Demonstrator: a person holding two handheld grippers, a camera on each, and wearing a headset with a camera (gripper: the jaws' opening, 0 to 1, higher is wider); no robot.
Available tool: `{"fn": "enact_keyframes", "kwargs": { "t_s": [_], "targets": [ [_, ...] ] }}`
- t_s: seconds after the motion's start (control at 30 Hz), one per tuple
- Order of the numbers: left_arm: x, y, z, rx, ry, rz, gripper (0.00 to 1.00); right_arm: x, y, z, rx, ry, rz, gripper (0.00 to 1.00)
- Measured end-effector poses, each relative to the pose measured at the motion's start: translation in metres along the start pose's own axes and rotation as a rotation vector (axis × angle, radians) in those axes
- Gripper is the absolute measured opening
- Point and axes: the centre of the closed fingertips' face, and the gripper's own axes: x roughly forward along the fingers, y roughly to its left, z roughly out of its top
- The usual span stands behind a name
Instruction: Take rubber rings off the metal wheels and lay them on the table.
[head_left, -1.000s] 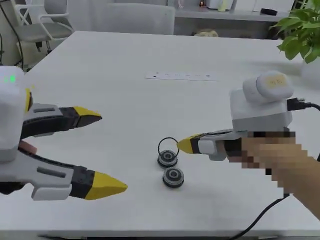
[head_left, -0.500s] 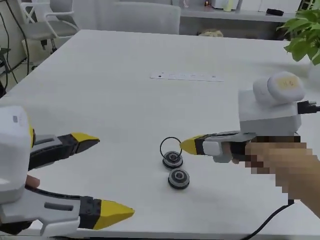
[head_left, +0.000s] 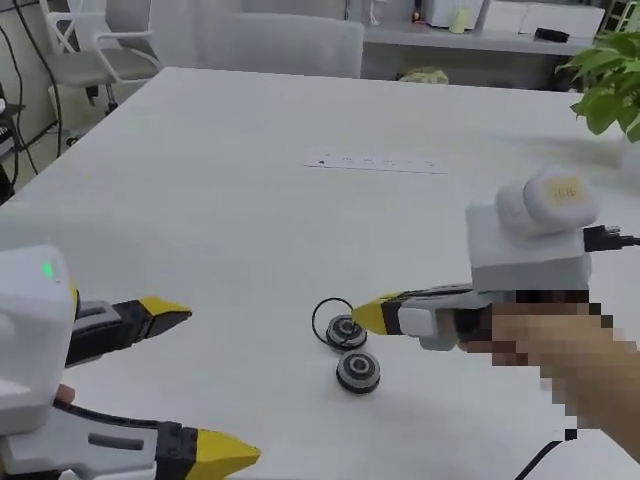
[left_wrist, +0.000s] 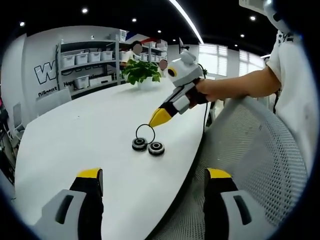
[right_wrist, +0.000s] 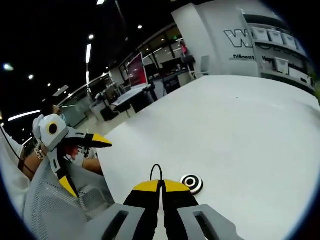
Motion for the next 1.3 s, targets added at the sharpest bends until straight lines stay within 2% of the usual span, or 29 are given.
{"fn": "enact_keyframes", "kwargs": {
  "t_s": [0.07,0.23,0.4,0.73,0.8,0.9,0.97,1.17,1.3],
  "targets": [
    [0.001,-0.002,-0.001,-0.010,0.002,-0.008,0.82,0.003,0.003,-0.001,-0.013,0.007,0.009,0.00],
    [0.003,-0.006,-0.009,0.002,0.048,-0.028,0.83,0.009,0.008,-0.007,-0.053,0.021,0.022,0.00],
    [0.002,-0.004,-0.007,-0.017,0.031,-0.018,0.83,0.015,0.015,-0.016,-0.089,0.054,0.047,0.00],
    [0.001,-0.004,-0.006,-0.020,0.028,-0.010,0.81,0.027,0.019,-0.041,-0.142,0.138,0.044,0.00],
    [0.001,-0.003,-0.007,-0.027,0.027,-0.011,0.81,0.029,0.020,-0.045,-0.152,0.151,0.042,0.00],
    [0.000,-0.004,-0.006,-0.052,0.016,-0.019,0.81,0.033,0.027,-0.057,-0.151,0.191,0.068,0.00],
    [0.000,-0.004,-0.005,-0.064,0.003,-0.022,0.81,0.035,0.028,-0.059,-0.182,0.201,0.062,0.00],
    [-0.002,-0.003,-0.005,-0.082,-0.009,-0.023,0.81,0.038,0.031,-0.055,-0.177,0.185,0.054,0.00],
    [-0.003,0.000,-0.001,-0.092,-0.033,-0.009,0.81,0.040,0.034,-0.052,-0.186,0.172,0.049,0.00]
  ]
}}
